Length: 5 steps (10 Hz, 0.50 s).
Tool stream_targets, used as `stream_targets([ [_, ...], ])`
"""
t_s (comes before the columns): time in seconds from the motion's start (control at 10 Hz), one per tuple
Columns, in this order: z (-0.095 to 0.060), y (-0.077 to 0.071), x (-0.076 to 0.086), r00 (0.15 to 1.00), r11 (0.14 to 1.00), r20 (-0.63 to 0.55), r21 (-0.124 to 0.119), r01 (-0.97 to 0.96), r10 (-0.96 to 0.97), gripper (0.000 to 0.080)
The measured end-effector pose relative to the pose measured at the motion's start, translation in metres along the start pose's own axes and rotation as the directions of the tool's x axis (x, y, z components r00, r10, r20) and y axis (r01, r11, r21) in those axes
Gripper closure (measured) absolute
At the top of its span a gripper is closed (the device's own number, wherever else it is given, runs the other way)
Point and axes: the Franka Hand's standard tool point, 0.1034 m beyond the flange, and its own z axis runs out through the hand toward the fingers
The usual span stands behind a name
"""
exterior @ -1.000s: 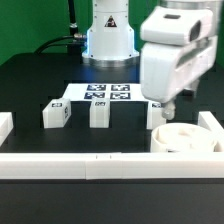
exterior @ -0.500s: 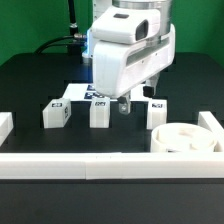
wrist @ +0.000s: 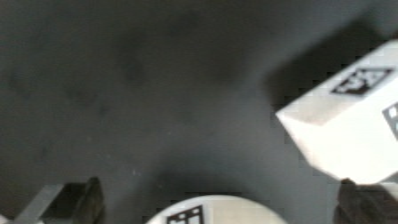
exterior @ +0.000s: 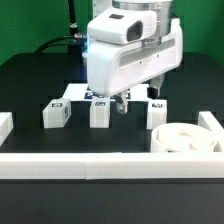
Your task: Assemble stool
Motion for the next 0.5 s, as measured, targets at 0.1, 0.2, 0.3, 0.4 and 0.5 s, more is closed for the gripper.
stream_targets([
  [0.1, 0.0, -0.007, 0.003, 0.993, 0.993, -0.009, -0.004, -0.114, 0.114, 0.015],
  [0.2, 0.001, -0.014, 0.007, 0.982, 0.982, -0.008, 0.001, -0.187, 0.187, 0.015],
  [0.3, 0.001, -0.016, 0.009, 0.968, 0.969, -0.018, 0.004, -0.249, 0.249, 0.015],
  [0.4, 0.001, -0.018, 0.009, 0.946, 0.947, -0.018, 0.014, -0.322, 0.322, 0.015],
  [0.5, 0.002, -0.019, 0.01, 0.915, 0.915, -0.017, 0.026, -0.402, 0.403, 0.015],
])
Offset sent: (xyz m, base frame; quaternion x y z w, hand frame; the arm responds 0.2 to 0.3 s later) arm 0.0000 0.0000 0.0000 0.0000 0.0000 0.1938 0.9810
